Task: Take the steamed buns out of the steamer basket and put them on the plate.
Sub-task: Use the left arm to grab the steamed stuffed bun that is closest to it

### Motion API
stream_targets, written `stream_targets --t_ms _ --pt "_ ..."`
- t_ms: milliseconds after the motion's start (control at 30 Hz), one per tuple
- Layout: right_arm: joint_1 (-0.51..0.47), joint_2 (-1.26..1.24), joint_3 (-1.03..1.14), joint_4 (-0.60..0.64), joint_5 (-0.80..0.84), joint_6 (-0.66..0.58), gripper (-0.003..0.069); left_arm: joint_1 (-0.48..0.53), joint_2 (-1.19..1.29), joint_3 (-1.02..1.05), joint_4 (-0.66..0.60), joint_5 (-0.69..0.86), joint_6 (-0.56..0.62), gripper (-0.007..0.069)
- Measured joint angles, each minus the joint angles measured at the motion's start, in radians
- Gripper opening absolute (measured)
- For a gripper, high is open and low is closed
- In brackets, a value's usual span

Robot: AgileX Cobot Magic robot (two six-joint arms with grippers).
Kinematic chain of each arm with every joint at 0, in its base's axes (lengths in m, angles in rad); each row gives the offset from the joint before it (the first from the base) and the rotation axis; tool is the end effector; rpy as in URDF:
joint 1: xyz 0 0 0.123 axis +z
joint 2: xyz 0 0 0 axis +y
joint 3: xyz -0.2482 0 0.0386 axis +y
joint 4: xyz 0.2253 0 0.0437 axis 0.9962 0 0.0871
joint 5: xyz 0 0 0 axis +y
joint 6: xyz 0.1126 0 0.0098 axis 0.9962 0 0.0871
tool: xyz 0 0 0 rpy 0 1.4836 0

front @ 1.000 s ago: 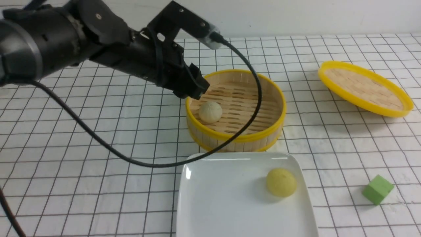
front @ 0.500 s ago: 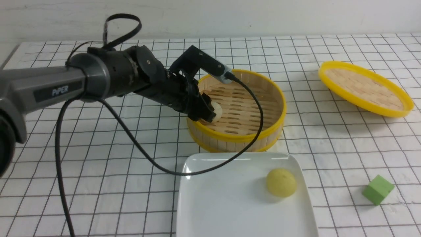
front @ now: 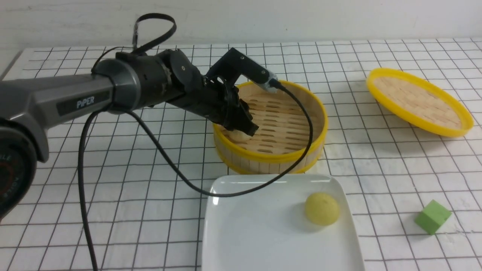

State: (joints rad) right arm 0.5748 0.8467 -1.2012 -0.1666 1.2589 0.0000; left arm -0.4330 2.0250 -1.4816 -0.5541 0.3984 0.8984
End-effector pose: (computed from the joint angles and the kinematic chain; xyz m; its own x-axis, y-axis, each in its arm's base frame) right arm 0.1249 0.0597 0.3726 -0.5859 -0.4402 -0.6804 -0.4766 0.8662 -0.1499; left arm 0.3862 -0.2039 0.1706 -0.4043 0.5870 -0.7014 0.7429 0.6581 0.1225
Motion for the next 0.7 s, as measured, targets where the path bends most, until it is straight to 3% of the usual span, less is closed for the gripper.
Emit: stream_targets --t_ms 133,567,700 --pt "0.000 0.000 0.000 -0.009 0.000 0.000 0.0479 0.000 0.000 0.000 0.039 0.047 0.000 0.0002" --pt "0.000 0.000 0.000 -0.029 0.000 0.000 0.0437 0.000 0.000 -0.006 0.042 0.059 0.000 0.0007" --pt "0.000 0.000 0.000 -0.037 0.000 0.000 0.0437 0.000 0.000 -0.016 0.042 0.084 0.000 0.0070"
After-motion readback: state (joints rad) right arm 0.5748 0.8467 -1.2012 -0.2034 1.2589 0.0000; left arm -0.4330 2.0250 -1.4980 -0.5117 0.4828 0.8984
